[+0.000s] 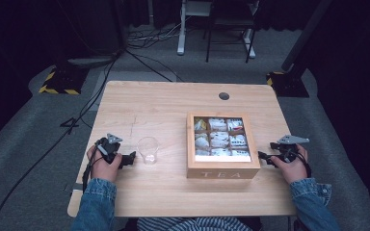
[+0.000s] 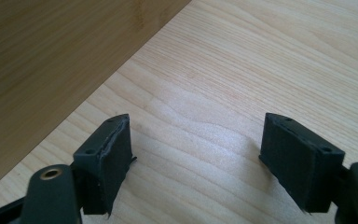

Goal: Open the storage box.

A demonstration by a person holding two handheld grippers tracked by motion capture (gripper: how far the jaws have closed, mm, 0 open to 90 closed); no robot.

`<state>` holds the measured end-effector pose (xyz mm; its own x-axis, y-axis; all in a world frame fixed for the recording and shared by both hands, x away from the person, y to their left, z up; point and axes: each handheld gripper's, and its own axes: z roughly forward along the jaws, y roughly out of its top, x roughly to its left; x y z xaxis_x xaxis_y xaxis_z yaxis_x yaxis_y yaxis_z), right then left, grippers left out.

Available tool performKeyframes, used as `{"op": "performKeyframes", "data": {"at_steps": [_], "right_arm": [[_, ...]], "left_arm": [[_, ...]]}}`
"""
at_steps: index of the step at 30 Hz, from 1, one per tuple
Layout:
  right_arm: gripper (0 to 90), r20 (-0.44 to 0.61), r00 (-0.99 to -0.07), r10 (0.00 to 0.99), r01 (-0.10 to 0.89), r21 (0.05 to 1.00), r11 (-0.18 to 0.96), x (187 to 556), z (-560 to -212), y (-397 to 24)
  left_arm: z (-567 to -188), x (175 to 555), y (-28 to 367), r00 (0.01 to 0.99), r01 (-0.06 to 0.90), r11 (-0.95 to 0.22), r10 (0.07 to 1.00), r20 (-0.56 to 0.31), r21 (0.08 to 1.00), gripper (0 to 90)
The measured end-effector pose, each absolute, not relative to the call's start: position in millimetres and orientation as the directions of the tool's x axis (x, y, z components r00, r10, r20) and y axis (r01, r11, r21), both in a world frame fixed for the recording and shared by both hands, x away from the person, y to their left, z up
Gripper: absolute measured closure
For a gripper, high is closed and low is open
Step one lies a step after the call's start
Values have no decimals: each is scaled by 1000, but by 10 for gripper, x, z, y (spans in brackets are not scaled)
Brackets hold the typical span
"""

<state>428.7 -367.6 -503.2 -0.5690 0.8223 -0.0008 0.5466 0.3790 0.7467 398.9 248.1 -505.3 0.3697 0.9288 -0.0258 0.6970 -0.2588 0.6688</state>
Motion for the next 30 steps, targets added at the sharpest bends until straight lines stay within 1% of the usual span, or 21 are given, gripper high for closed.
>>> {"op": "performKeyframes", "data": {"at_steps": [8,9,11,16,18,19,21,25,30], "right_arm": [[249,-2,-559,829,551,746,373,4259,-5032,-3701],[232,-2,-553,833,556,744,370,4262,-5032,-3701],[228,0,-552,834,558,744,369,4264,-5033,-3702],[235,-2,-549,836,558,744,368,4262,-5032,-3702],[282,-2,-546,838,554,749,363,4254,-5030,-3714],[282,-2,-546,838,554,749,363,4254,-5030,-3714],[312,1,-538,843,555,753,353,4238,-5028,-3742],[320,5,-534,846,568,743,354,4210,-5003,-3746],[347,-2,-530,848,570,739,358,4112,-4845,-3707]], "left_arm": [[-5054,4005,2467,370,701,-260,929,-28,664,11],[-5054,4005,2467,371,701,-260,928,-28,664,11],[-5054,4005,2467,370,701,-260,928,-28,664,11],[-5053,4005,2467,370,702,-261,929,-27,663,11],[-5053,4009,2467,371,700,-263,928,-24,664,10],[-5053,4009,2467,371,700,-263,928,-24,664,9],[-5053,4014,2468,375,699,-267,927,-23,663,7],[-5054,4022,2464,379,700,-268,925,-26,663,3],[-5055,4028,2464,380,697,-270,925,-24,664,3]]}}
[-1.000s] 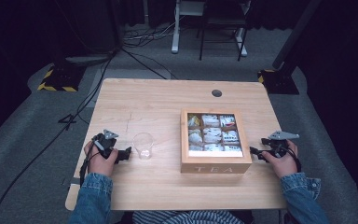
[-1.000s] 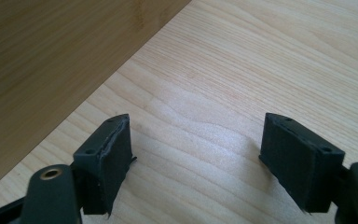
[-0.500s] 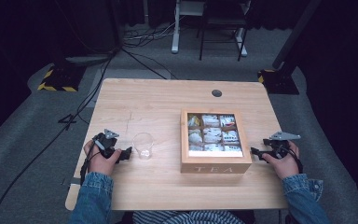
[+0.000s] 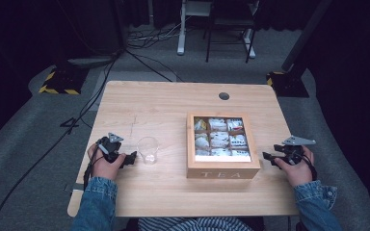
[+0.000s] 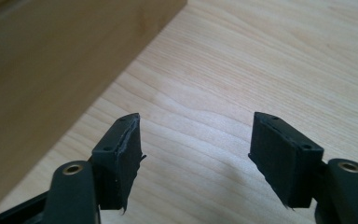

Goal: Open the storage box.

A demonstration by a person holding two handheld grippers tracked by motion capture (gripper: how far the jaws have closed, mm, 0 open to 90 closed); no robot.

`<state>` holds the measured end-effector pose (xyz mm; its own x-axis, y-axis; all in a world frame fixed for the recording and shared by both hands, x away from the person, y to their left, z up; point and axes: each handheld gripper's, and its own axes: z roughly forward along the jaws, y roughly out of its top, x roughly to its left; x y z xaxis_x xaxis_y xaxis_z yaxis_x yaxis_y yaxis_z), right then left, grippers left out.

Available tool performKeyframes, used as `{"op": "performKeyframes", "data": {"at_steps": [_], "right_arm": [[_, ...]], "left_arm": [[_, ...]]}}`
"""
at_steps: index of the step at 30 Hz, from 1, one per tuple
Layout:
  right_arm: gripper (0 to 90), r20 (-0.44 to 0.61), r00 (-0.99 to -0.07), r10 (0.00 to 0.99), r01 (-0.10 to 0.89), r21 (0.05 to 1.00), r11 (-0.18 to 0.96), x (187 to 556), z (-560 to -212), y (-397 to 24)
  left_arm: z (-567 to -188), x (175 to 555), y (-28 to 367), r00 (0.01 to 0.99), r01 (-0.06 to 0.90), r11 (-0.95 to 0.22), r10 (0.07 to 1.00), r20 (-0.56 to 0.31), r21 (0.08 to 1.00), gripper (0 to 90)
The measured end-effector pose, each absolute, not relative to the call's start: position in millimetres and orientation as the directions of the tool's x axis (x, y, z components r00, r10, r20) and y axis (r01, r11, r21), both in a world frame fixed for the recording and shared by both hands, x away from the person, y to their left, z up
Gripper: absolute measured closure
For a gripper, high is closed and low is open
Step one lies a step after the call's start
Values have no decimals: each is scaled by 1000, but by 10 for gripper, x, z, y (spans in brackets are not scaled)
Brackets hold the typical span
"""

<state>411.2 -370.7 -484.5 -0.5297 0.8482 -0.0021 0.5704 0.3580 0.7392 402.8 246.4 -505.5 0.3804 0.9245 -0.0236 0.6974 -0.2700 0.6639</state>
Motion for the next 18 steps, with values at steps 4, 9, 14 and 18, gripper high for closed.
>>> {"op": "performKeyframes", "data": {"at_steps": [4,9,14,18], "right_arm": [[369,18,-541,841,558,755,343,4004,-4717,-3682],[377,32,-559,829,555,757,345,3932,-4640,-3657],[377,42,-577,816,551,757,351,3842,-4501,-3611],[377,47,-597,801,536,766,355,3780,-4383,-3569]], "left_arm": [[-5054,4043,2462,386,696,-275,922,-22,663,1],[-5055,4070,2450,389,695,-277,921,-23,663,0],[-5056,4077,2444,385,695,-273,923,-23,665,0],[-5054,4077,2445,386,696,-275,922,-23,664,0]]}}
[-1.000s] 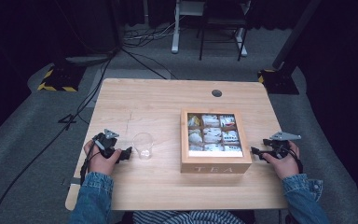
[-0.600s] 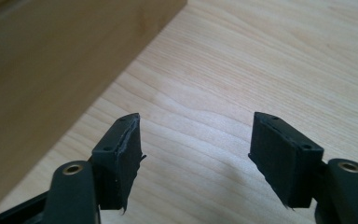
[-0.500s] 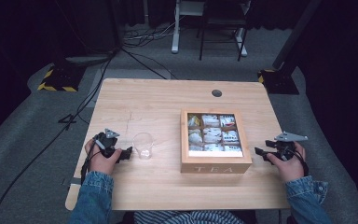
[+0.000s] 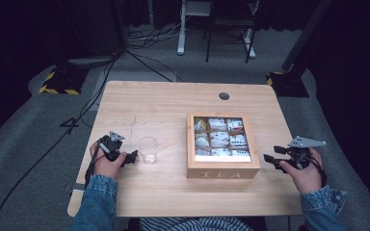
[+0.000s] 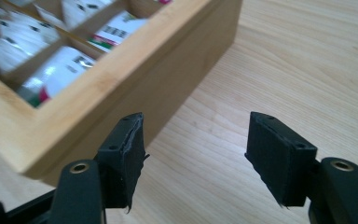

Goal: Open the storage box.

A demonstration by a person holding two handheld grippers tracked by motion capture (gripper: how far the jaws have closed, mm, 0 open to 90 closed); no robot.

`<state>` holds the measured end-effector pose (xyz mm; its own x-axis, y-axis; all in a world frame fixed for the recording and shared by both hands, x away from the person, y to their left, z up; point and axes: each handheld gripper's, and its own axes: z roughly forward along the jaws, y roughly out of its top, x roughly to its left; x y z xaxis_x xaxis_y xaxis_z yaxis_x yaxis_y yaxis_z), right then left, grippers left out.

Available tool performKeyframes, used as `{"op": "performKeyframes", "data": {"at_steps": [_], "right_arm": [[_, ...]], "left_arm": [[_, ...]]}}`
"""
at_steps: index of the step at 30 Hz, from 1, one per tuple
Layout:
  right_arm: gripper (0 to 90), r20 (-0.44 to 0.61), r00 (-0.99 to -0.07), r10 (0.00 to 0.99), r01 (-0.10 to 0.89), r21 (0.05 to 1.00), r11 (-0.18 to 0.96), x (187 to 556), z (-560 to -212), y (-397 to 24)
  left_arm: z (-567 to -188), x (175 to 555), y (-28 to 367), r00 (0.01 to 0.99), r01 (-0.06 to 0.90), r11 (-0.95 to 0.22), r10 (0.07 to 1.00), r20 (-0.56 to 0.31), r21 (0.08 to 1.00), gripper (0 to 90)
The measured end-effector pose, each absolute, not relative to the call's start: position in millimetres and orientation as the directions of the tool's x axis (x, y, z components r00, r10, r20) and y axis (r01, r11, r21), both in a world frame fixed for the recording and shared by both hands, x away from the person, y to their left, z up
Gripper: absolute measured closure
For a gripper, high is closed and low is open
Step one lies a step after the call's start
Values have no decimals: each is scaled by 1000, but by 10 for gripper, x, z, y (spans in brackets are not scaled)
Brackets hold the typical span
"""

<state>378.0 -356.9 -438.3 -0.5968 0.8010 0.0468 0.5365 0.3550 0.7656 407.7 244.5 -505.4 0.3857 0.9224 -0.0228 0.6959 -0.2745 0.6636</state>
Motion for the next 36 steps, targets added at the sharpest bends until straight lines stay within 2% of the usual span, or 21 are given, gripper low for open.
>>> {"op": "performKeyframes", "data": {"at_steps": [16,26,36], "right_arm": [[362,50,-680,731,479,786,392,3511,-4101,-3291],[263,107,-712,694,488,786,380,3467,-4178,-3119],[193,104,-714,692,501,766,403,3470,-4306,-2998]], "left_arm": [[-5056,4076,2444,385,695,-274,923,-22,665,0],[-5054,4075,2437,379,697,-270,925,-21,664,0],[-5054,4075,2436,378,697,-270,925,-21,664,0]]}}
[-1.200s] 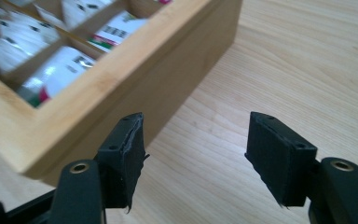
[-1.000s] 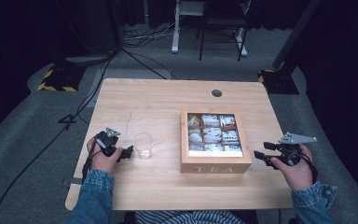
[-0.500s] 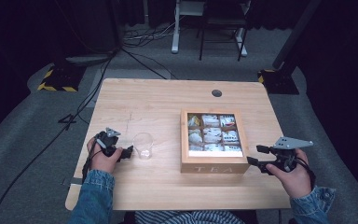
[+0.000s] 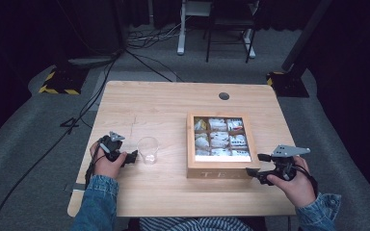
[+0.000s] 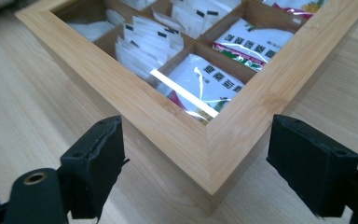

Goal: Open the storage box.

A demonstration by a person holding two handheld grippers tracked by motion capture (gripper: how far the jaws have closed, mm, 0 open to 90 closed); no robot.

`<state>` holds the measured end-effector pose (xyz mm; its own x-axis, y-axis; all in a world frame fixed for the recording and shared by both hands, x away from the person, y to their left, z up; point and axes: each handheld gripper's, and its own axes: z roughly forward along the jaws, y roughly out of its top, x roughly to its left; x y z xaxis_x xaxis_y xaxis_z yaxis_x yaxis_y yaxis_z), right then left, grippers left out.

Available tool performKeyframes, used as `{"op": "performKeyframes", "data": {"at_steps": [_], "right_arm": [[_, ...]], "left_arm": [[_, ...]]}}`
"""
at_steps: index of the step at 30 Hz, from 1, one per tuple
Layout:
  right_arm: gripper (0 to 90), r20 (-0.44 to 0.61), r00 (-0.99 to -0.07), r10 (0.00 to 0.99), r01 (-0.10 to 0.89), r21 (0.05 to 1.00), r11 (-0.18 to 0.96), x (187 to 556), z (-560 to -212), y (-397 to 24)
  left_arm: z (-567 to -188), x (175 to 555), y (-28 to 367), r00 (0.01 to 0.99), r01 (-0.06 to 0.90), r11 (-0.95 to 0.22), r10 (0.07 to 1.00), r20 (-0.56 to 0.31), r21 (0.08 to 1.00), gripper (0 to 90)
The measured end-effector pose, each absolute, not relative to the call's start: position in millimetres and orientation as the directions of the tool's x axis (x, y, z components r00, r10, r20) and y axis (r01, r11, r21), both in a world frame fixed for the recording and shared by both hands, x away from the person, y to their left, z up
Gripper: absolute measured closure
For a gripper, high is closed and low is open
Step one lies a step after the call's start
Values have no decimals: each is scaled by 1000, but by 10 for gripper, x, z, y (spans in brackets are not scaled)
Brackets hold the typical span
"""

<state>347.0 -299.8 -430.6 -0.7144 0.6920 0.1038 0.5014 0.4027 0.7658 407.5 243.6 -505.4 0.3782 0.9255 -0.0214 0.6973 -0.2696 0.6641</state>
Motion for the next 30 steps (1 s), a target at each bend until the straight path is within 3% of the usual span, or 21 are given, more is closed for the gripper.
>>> {"op": "performKeyframes", "data": {"at_steps": [17,30], "right_arm": [[213,47,-716,697,507,721,473,3507,-4447,-2946],[291,22,-733,680,486,716,501,3497,-4364,-2966]], "left_arm": [[-5054,4075,2437,379,697,-270,925,-21,664,1],[-5055,4076,2432,376,698,-268,927,-21,664,0]]}}
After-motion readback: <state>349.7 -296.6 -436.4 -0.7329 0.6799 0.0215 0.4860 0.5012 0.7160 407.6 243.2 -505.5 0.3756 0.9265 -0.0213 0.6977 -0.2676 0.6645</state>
